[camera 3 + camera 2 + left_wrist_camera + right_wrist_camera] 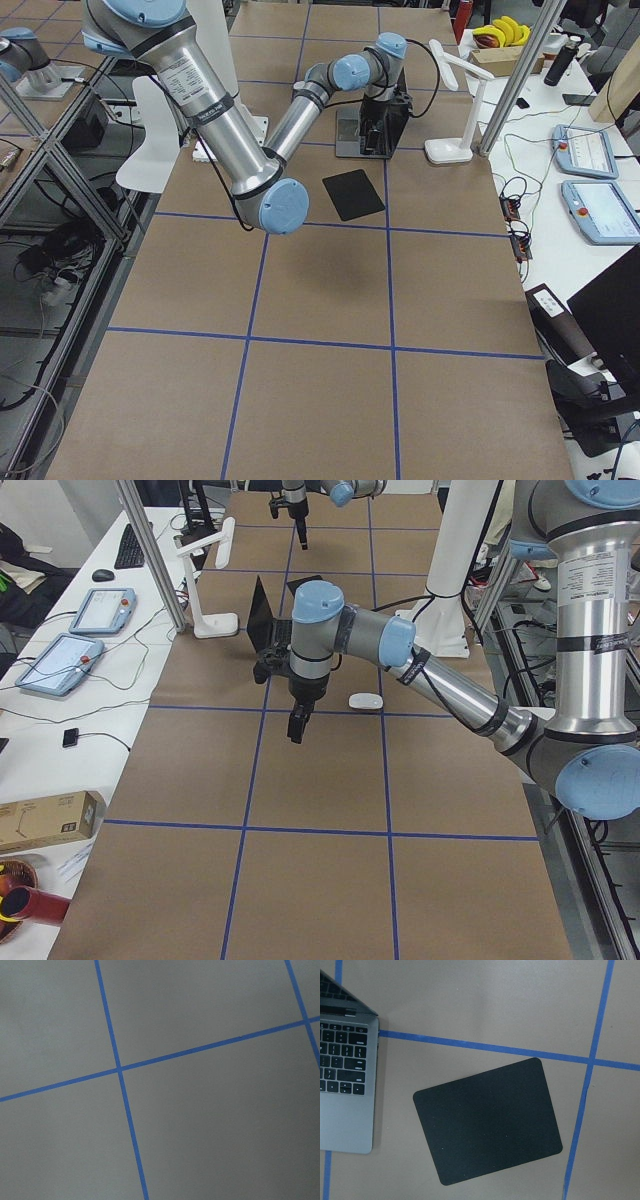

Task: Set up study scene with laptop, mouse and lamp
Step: 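Raise the right gripper away while the left gripper moves toward the white mouse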

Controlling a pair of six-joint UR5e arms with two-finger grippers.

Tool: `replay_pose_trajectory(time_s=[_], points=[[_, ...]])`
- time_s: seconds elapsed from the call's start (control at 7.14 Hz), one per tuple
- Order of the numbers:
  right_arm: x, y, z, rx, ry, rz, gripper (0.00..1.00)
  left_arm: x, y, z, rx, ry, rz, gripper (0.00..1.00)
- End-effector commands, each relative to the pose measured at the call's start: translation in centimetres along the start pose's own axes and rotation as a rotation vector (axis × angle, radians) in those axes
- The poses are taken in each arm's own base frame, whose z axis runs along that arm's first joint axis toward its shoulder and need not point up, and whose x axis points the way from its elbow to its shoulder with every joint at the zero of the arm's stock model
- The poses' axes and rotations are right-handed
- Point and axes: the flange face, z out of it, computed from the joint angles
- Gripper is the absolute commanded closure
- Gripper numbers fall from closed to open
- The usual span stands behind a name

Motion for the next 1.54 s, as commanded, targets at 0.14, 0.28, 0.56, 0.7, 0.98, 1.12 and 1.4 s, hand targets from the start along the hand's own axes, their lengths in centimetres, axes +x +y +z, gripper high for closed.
replay_pose_trajectory(time_s=[0.14,0.28,0.56,0.7,0.98,1.12,1.4], points=[[4.4,0.6,3.0,-0.005,0.085,0.038,0.00,1.2,-1.2,-0.9,0.008,0.029,-0.145,0.00],[5.7,0.8,4.0,-0.019,0.103,0.032,0.00,1.5,-1.3,-0.8,0.010,0.034,-0.186,0.00],[8.1,1.8,5.5,-0.043,0.119,-0.005,0.00,6.6,-4.1,0.4,-0.014,0.060,-0.231,0.00],[10.1,2.3,6.2,-0.059,0.130,-0.033,0.00,9.3,-5.1,1.4,-0.035,0.071,-0.260,0.00],[12.2,3.3,7.2,-0.084,0.140,-0.081,0.00,15.1,-5.7,4.2,-0.100,0.085,-0.273,0.00],[13.1,3.4,7.5,-0.093,0.144,-0.090,0.00,18.4,-5.8,5.7,-0.132,0.085,-0.288,0.00],[16.4,3.9,8.3,-0.120,0.159,-0.135,0.00,25.2,-5.5,10.4,-0.162,0.053,-0.271,0.00]])
